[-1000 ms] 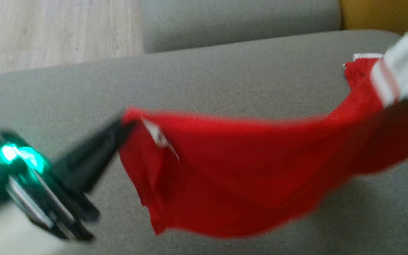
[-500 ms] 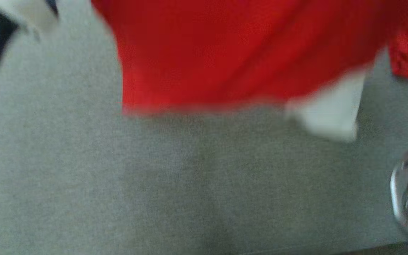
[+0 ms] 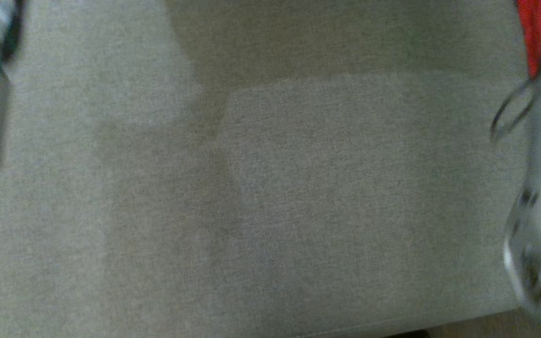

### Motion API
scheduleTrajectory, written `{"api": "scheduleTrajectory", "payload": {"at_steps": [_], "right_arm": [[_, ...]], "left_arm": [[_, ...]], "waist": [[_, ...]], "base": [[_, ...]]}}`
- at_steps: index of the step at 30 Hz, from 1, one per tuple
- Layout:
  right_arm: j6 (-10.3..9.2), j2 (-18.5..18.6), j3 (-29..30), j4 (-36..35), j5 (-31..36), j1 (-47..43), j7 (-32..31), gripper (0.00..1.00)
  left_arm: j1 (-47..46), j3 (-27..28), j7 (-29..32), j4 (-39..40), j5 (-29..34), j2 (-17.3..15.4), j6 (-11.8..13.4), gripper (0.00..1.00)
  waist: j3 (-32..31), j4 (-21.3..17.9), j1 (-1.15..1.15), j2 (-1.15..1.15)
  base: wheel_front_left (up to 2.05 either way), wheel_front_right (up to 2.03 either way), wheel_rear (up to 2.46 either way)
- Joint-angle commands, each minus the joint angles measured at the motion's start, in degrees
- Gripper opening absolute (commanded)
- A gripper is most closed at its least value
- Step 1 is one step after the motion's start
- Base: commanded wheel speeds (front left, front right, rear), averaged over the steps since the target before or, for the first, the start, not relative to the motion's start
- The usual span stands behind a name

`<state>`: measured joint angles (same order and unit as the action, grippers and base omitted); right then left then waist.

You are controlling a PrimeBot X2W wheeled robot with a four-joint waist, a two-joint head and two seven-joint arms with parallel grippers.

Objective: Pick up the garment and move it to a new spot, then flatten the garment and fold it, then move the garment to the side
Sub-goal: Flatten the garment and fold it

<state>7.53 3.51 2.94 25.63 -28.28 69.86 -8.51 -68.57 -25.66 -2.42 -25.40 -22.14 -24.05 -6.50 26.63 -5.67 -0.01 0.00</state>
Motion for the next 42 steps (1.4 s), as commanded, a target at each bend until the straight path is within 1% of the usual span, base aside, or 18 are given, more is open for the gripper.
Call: {"api": "scheduleTrajectory", "payload": {"at_steps": [1,4,7,9,14,20,23,24,26,29,32,35,36,39,42], "right_arm": [[-0.04,-0.62,-0.86,-2.73,-1.70,-4.77,0.05,0.00],[-0.04,-0.63,-3.53,-5.97,-3.81,-16.64,-0.81,0.00],[-0.04,-0.62,-5.70,-9.52,-4.08,-29.87,-1.81,0.00],[-0.04,-0.34,-6.32,-12.11,-3.95,-38.44,-2.61,0.00],[-0.04,-0.44,-4.81,-19.35,-4.54,-57.29,-6.32,0.00],[-0.04,-0.53,-2.27,-29.76,-1.73,-73.78,-10.75,0.00],[-0.04,-0.57,-0.38,-34.48,-1.48,-80.61,-13.35,0.00],[-0.04,-0.59,-0.10,-36.12,-1.72,-82.65,-14.48,0.00],[-0.04,-0.60,0.11,-39.16,-2.44,-85.99,-16.47,0.00],[-0.04,-0.61,0.98,-42.47,-4.17,-88.41,-18.05,0.00],[-0.04,-0.62,2.47,-44.01,-4.91,-87.98,-19.39,0.00],[-0.04,-0.62,2.58,-45.15,-4.25,-86.08,-21.82,0.00],[-0.04,-0.62,2.58,-45.15,-4.25,-86.08,-21.82,0.00],[-0.04,-0.62,2.85,-46.02,-3.47,-83.66,-24.49,0.00],[-0.04,-0.63,3.50,-46.73,-2.61,-80.68,-27.43,0.00]], "left_arm": [[2.60,0.86,-0.57,1.66,-0.36,-3.07,-0.01,0.00],[12.03,-0.42,-1.25,3.85,-1.70,-4.38,-0.11,0.00],[23.81,-1.29,-1.08,7.07,-3.45,-5.94,0.90,0.00],[31.94,-1.85,-0.93,9.97,-4.42,-7.02,2.24,0.00],[51.51,-2.46,-1.36,18.03,-6.62,-8.87,7.89,0.00],[71.00,-2.88,-1.64,27.69,-9.30,-9.10,15.67,0.00],[77.79,-3.22,-1.45,32.93,-10.88,-9.05,17.90,0.00],[79.35,-3.50,-1.28,34.77,-11.34,-9.06,18.17,0.00],[81.38,-4.22,-0.95,38.17,-12.47,-9.22,17.53,0.00],[82.45,-3.48,-0.34,41.07,-14.13,-9.64,17.67,0.00],[81.95,-2.68,0.64,41.49,-15.41,-10.84,16.78,0.00],[80.51,-2.14,2.37,41.70,-17.43,-11.66,15.23,0.00],[80.51,-2.14,2.37,41.70,-17.43,-11.66,15.23,0.00],[77.86,-2.46,5.07,41.72,-19.17,-12.69,12.62,0.00],[73.66,-3.14,8.05,41.39,-21.14,-12.65,9.66,0.00]], "waist": [[-1.46,-0.02,0.01,0.00],[-3.20,-0.28,0.01,0.00],[-5.80,-0.65,0.01,0.00],[-7.70,-0.89,0.01,0.00],[-12.16,-1.43,0.01,0.00],[-14.75,-2.19,0.01,0.00],[-15.27,-1.56,0.01,0.00],[-15.32,-1.30,0.01,0.00],[-15.32,-0.76,0.01,0.00],[-15.41,0.03,0.01,0.00],[-15.77,0.81,0.01,0.00],[-15.92,1.31,0.01,0.00],[-15.92,1.31,0.01,0.00],[-14.97,2.06,0.01,0.00],[-13.10,2.98,0.01,0.00]], "base": [[0.00,0.00,0.00],[0.00,0.00,0.00],[0.00,0.00,0.00],[0.00,0.00,0.00],[0.00,0.00,0.00],[0.00,0.00,0.00],[0.00,0.00,0.00],[0.00,0.00,0.00],[0.00,0.00,0.00],[0.00,0.00,0.00],[0.00,0.00,0.00],[0.00,0.00,0.00],[0.00,0.00,0.00],[0.00,0.00,0.00],[0.00,0.00,0.00]]}}
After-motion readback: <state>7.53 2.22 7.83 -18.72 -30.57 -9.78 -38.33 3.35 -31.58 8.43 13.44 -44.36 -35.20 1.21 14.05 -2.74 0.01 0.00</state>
